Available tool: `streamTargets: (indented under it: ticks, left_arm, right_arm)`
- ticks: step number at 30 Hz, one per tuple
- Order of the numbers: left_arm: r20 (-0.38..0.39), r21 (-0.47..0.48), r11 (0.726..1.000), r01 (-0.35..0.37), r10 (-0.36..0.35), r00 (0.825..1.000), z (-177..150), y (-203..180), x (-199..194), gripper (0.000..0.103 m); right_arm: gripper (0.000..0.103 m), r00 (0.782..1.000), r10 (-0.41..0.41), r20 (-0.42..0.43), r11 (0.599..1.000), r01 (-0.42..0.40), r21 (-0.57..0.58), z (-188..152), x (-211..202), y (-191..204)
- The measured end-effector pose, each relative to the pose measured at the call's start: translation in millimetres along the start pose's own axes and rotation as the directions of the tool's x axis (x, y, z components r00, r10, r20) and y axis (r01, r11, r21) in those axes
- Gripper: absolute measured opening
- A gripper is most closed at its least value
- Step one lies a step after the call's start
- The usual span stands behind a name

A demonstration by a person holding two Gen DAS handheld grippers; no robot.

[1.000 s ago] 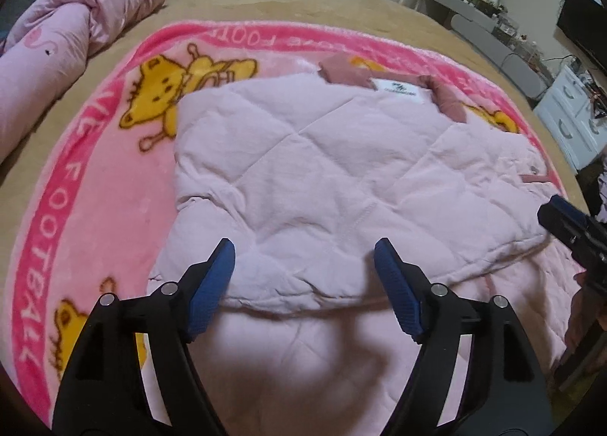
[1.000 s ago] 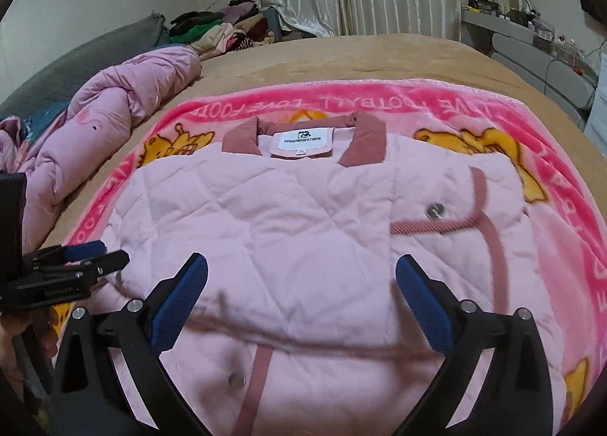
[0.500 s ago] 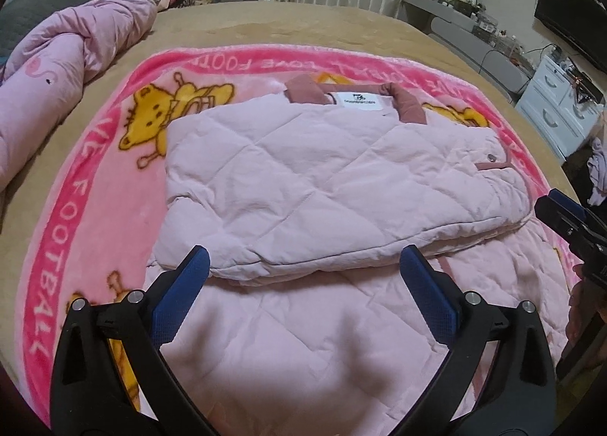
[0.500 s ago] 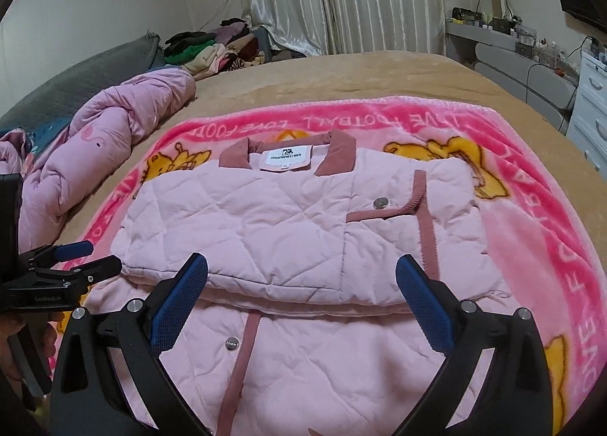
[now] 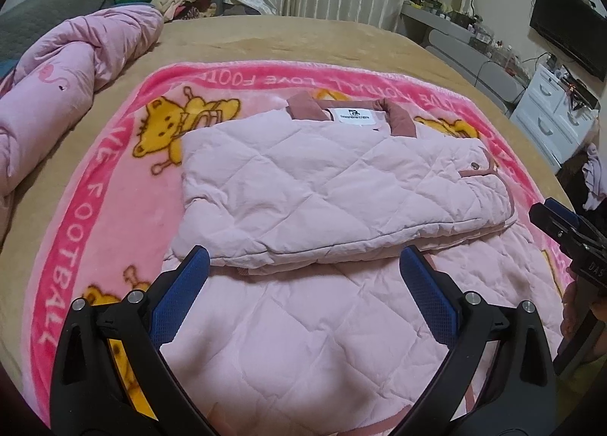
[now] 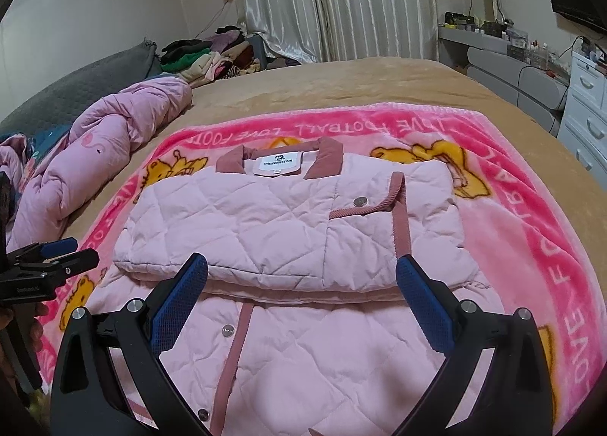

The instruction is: Fold large clothes

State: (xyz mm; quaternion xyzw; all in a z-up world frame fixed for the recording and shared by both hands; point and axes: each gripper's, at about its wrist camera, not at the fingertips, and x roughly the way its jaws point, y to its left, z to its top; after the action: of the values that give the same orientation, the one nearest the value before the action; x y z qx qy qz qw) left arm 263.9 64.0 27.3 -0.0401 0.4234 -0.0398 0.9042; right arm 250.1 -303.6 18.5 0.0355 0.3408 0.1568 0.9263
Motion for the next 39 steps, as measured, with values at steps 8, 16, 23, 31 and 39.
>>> streamTargets:
  ticks: [8, 16, 23, 31, 39]
  left_arm:
    - [0.012, -0.011, 1.000, 0.010, -0.010, 1.000, -7, 4, -13, 0.094]
    - [0.061, 0.023, 1.000, -0.010, 0.009, 0.998, -16, -5, -39, 0.094]
    - [0.095, 0.020, 1.000, -0.014, 0.012, 0.995, -27, -11, -57, 0.094]
    - [0.116, 0.031, 0.999, -0.014, 0.011, 0.993, -46, -22, -77, 0.094]
    - [0.128, 0.015, 1.000, -0.015, 0.012, 0.992, -65, -25, -94, 0.094]
  right_arm:
    - [0.099, 1.000, -0.001, 0.024, 1.000, 0.001, -0.011, 0, -17, 3]
    - [0.099, 0.998, -0.014, 0.059, 0.999, 0.016, -0.037, -6, -44, 8]
    - [0.099, 0.996, -0.013, 0.089, 0.999, 0.017, -0.044, -14, -70, 9]
    - [0.099, 0.993, -0.016, 0.114, 0.997, 0.024, -0.072, -28, -98, 7]
    - [0.099, 0.994, -0.011, 0.110, 0.995, 0.022, -0.099, -47, -116, 6]
